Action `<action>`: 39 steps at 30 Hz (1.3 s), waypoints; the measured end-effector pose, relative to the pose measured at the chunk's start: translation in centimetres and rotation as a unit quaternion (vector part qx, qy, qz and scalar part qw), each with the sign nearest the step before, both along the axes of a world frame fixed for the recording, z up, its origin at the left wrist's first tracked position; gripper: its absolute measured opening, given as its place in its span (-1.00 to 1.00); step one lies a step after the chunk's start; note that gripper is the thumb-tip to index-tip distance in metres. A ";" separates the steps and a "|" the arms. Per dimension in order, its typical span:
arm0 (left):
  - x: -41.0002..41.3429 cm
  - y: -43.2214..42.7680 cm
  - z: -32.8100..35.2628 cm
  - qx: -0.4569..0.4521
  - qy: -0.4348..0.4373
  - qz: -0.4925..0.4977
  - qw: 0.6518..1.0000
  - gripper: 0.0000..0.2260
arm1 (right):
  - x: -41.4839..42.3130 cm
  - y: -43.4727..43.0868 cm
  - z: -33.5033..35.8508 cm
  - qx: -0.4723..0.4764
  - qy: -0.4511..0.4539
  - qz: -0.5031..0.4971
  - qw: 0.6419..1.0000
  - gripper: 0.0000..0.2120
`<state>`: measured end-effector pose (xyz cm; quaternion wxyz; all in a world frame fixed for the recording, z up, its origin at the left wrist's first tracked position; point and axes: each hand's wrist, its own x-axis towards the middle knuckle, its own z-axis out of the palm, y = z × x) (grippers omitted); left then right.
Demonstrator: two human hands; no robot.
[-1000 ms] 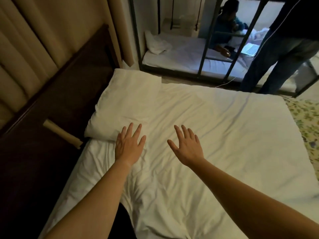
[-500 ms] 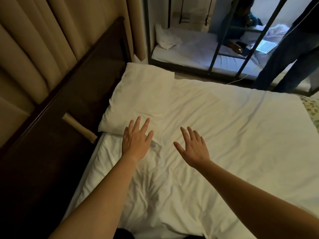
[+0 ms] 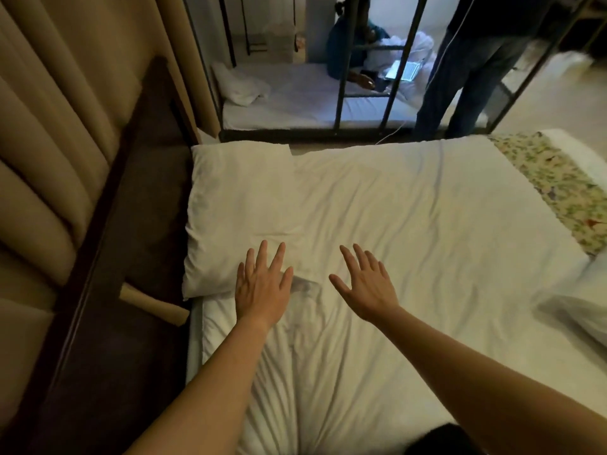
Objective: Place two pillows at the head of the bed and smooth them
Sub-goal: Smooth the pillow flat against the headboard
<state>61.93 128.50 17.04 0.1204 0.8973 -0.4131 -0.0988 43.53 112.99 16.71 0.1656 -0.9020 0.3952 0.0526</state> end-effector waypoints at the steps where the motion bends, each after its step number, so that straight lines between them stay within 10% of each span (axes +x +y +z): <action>1: 0.3 0.2 -0.1 0.001 0.006 -0.011 1.000 -0.44 | 0.1 0.5 0.0 0.000 0.000 -0.009 1.000 -0.23; 19: -8.7 -1.3 -0.2 0.007 0.025 -0.136 0.990 -0.40 | -14.1 4.9 -0.1 -0.005 -0.008 -0.145 0.989 -0.25; 39: -40.5 12.7 11.9 0.012 -0.004 -0.026 1.000 -0.39 | -44.4 13.3 11.0 0.001 -0.023 -0.054 0.998 -0.24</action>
